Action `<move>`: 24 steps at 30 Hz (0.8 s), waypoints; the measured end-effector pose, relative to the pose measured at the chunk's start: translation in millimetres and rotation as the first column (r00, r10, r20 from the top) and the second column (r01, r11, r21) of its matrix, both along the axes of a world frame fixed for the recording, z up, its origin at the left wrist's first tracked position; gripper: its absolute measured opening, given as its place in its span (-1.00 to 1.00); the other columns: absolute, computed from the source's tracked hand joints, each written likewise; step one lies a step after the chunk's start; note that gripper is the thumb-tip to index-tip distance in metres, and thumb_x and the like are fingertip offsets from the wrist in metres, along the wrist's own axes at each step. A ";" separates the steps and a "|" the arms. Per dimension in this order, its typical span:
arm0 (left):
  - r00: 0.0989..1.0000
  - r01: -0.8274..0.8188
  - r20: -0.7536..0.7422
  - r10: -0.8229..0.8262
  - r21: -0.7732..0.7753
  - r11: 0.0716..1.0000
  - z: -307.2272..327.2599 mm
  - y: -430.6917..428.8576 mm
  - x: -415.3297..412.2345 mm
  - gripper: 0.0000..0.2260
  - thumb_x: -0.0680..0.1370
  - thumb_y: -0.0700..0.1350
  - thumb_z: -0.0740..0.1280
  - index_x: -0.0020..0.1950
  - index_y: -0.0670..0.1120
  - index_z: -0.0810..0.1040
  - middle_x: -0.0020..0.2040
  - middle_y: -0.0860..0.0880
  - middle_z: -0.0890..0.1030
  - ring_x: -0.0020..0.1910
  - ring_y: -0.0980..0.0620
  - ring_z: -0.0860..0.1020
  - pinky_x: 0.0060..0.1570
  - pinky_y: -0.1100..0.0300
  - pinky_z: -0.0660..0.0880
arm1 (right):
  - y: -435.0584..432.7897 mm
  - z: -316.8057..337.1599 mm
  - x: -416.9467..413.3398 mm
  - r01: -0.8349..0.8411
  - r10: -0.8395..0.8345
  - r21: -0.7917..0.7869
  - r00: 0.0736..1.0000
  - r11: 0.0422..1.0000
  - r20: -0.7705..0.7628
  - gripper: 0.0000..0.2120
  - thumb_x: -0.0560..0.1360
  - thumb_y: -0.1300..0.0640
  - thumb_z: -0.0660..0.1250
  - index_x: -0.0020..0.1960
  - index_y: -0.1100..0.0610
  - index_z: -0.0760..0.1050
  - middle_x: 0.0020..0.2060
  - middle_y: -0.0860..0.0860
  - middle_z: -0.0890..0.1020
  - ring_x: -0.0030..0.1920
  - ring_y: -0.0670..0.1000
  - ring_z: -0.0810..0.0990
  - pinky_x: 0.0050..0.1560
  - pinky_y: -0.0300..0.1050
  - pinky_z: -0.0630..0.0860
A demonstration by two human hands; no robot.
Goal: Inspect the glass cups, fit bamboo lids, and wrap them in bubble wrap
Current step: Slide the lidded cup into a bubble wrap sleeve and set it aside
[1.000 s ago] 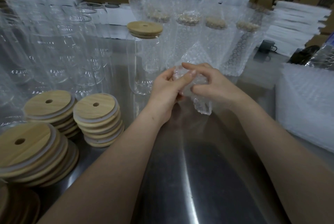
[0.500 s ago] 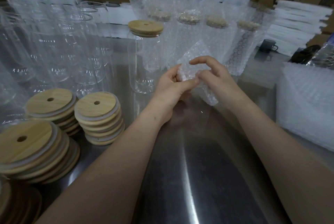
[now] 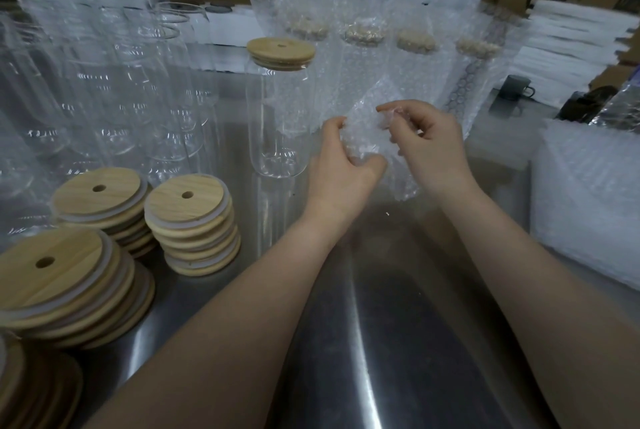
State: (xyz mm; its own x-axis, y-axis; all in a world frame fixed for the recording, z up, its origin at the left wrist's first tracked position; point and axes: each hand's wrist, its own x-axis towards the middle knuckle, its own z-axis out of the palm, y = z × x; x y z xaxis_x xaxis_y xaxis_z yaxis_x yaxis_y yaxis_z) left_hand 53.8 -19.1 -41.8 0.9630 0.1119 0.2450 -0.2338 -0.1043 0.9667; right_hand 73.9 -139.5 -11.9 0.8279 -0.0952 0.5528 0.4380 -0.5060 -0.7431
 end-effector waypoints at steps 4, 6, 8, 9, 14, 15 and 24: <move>0.998 -0.069 0.019 0.068 0.097 0.993 -3.4 1.1 1.4 -0.52 0.40 -0.14 0.39 0.31 0.07 0.44 -0.35 0.10 0.47 -0.39 0.13 0.46 -0.22 0.14 0.48 | 3.6 -0.2 -1.5 0.002 -0.001 -0.093 1.000 0.996 0.008 -0.78 0.60 0.25 0.26 0.12 0.11 0.64 -0.12 -0.10 0.64 -0.11 -0.01 0.62 0.00 -0.09 0.56; 0.989 -0.149 0.037 0.145 0.157 0.976 -1.3 5.9 1.3 -0.49 0.36 -0.19 0.36 0.30 0.09 0.49 -0.24 0.09 0.57 -0.26 0.05 0.54 -0.12 0.16 0.51 | 3.4 -0.2 -1.3 0.036 -0.031 -0.104 0.998 0.994 0.050 -0.76 0.60 0.26 0.25 0.18 0.14 0.63 -0.07 -0.08 0.64 -0.05 0.04 0.63 0.05 -0.10 0.55; 0.979 -0.206 0.048 0.200 0.190 0.960 1.8 10.7 0.4 -0.47 0.35 -0.19 0.36 0.32 0.08 0.52 -0.06 -0.03 0.64 -0.08 -0.06 0.59 -0.04 0.16 0.50 | 3.1 1.5 -1.3 0.086 -0.078 -0.076 0.992 0.993 0.101 -0.74 0.60 0.26 0.23 0.23 0.16 0.61 -0.03 -0.09 0.63 -0.01 -0.11 0.61 0.06 -0.28 0.50; 0.977 -0.215 0.054 0.208 0.203 0.955 3.2 11.8 -0.5 -0.47 0.36 -0.17 0.35 0.33 0.08 0.52 0.01 -0.08 0.64 -0.02 -0.08 0.59 0.00 0.15 0.51 | 3.0 2.6 -1.4 0.108 -0.100 -0.063 0.988 0.992 0.119 -0.72 0.61 0.26 0.22 0.25 0.17 0.59 -0.01 -0.09 0.63 0.02 -0.20 0.57 0.06 -0.36 0.46; 0.971 -0.239 0.105 0.214 0.405 0.883 6.2 2.4 -8.8 -0.52 0.44 -0.11 0.28 0.36 0.11 0.50 0.20 0.00 0.46 0.10 -0.08 0.54 0.03 0.08 0.45 | 5.5 5.9 -2.5 0.132 -0.122 -0.086 0.985 0.987 0.122 -0.66 0.61 0.28 0.16 0.33 0.16 0.54 0.13 0.02 0.66 0.10 -0.29 0.48 0.20 -0.37 0.40; 0.973 -0.231 0.109 0.204 0.415 0.880 5.7 0.9 -10.0 -0.50 0.45 -0.14 0.27 0.40 0.10 0.46 0.23 0.01 0.45 0.13 -0.07 0.53 0.05 0.06 0.46 | 6.4 6.7 -3.3 0.127 -0.116 -0.090 0.987 0.988 0.114 -0.64 0.60 0.29 0.15 0.33 0.16 0.54 0.13 0.02 0.66 0.11 -0.27 0.49 0.21 -0.37 0.40; 0.964 -0.265 0.112 0.241 0.317 0.911 0.2 4.8 -6.5 -0.60 0.44 -0.34 0.18 0.13 0.04 0.59 0.05 0.02 0.66 0.00 -0.04 0.60 -0.05 0.14 0.47 | 19.0 25.3 -17.5 0.071 -0.071 -0.020 0.997 0.997 0.014 -0.49 0.40 0.41 0.11 0.17 0.02 0.60 0.02 -0.19 0.60 0.13 -0.13 0.56 0.19 -0.32 0.46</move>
State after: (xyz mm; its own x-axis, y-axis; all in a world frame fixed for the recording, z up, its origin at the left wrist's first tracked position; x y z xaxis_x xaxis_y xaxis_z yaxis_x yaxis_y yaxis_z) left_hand 47.3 -14.3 -41.6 0.8925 0.2522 0.3738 -0.2221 -0.4755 0.8512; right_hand 56.4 -120.6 13.3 0.8122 -0.1416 0.5659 0.4102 -0.5512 -0.7266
